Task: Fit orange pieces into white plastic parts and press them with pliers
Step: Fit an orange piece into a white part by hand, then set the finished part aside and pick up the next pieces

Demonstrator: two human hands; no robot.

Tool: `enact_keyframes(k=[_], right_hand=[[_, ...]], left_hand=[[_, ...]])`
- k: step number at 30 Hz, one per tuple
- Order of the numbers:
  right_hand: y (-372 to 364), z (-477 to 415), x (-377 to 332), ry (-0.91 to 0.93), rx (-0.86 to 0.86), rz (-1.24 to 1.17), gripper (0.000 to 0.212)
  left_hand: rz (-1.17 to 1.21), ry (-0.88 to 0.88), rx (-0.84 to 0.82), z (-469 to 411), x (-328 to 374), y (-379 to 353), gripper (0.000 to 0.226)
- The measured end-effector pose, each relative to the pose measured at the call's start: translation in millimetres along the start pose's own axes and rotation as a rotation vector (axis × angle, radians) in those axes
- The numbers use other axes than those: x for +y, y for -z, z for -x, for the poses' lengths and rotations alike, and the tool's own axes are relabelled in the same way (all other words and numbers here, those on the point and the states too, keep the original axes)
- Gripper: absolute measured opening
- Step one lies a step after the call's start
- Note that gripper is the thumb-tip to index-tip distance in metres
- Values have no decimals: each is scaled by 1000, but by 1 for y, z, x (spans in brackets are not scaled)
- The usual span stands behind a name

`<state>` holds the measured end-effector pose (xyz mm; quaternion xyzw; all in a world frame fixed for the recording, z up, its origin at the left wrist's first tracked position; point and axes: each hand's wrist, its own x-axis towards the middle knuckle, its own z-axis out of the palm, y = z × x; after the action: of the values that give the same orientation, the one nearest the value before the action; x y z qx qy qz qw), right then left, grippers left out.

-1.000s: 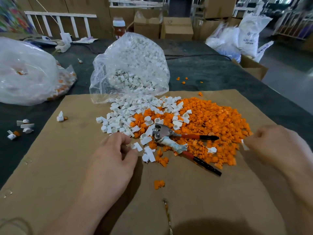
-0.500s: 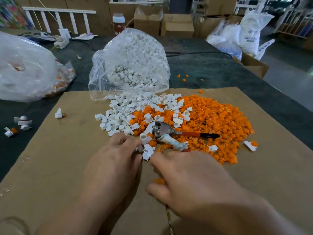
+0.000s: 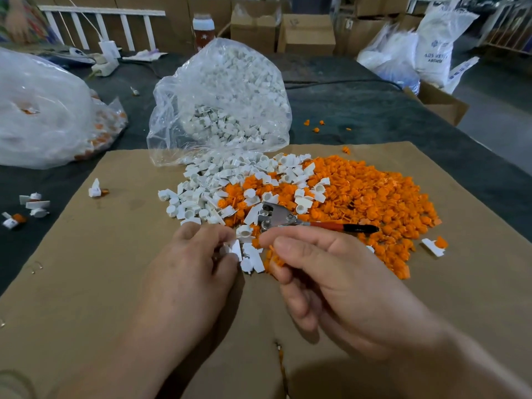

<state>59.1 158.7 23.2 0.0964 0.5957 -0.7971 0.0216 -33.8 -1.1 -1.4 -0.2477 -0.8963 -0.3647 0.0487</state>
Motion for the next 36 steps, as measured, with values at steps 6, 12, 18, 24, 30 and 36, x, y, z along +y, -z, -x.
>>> enact_keyframes(k=[6, 12, 18, 24, 30, 36], right_hand=[[-10, 0, -1, -129, -210, -489, 13], [-8, -2, -3, -145, -232, -550, 12], [-9, -2, -3, -121, -204, -543, 13], [-7, -4, 1, -49, -196, -472, 16], [-5, -4, 2, 24, -137, -440, 13], [-2, -5, 5, 139, -59, -288, 11]], left_hand=[[269, 114, -44, 1, 7, 5, 22], [648, 263, -111, 2, 5, 2, 23], [1300, 478, -221, 3, 9, 3, 23], [1341, 440, -314, -1, 7, 8, 37], [1434, 506, -333, -2, 6, 8, 73], [1398, 493, -309, 1, 15, 9, 27]])
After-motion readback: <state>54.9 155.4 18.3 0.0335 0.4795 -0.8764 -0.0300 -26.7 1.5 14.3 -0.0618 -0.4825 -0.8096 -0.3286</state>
